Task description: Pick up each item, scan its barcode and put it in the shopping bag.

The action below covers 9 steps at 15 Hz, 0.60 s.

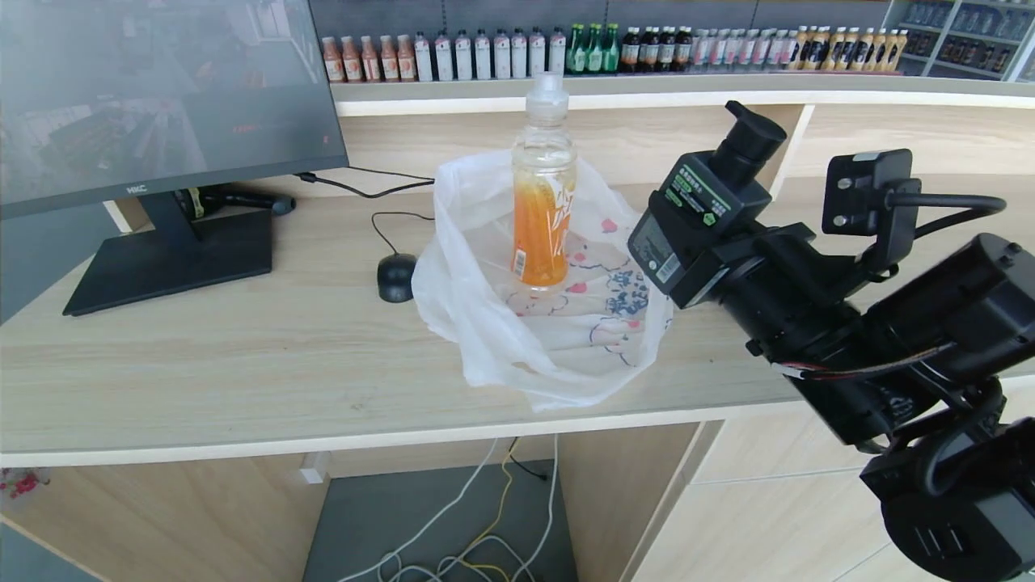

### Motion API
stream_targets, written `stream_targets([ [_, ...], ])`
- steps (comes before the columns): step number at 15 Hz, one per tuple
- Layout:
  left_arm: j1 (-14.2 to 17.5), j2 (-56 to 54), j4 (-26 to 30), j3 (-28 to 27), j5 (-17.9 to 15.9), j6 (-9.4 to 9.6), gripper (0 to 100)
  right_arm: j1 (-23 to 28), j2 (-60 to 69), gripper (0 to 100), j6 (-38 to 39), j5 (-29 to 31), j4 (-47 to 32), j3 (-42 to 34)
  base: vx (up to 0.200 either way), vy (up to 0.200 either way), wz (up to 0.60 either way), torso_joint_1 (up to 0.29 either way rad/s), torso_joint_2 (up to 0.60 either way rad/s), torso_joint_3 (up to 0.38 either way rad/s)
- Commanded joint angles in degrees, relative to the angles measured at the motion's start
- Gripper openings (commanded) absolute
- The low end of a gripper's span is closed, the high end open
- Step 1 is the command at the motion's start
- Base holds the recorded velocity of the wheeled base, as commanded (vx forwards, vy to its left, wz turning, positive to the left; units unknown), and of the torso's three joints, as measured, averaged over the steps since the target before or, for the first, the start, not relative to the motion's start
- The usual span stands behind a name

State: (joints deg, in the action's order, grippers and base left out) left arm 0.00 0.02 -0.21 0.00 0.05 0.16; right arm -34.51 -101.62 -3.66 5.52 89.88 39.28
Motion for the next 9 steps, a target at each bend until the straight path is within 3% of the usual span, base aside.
stream_targets([
  [1,0.0,0.0,0.0,0.0,0.0,0.02,100,0.0,0.0,0,0.0,0.0,0.1,0.0,0.000,0.000,0.00,0.000,0.00,0.000],
  [9,0.0,0.0,0.0,0.0,0.0,0.02,100,0.0,-2.5,0,-0.1,0.0,0.1,1.8,0.000,0.000,0.00,0.000,0.00,0.000],
])
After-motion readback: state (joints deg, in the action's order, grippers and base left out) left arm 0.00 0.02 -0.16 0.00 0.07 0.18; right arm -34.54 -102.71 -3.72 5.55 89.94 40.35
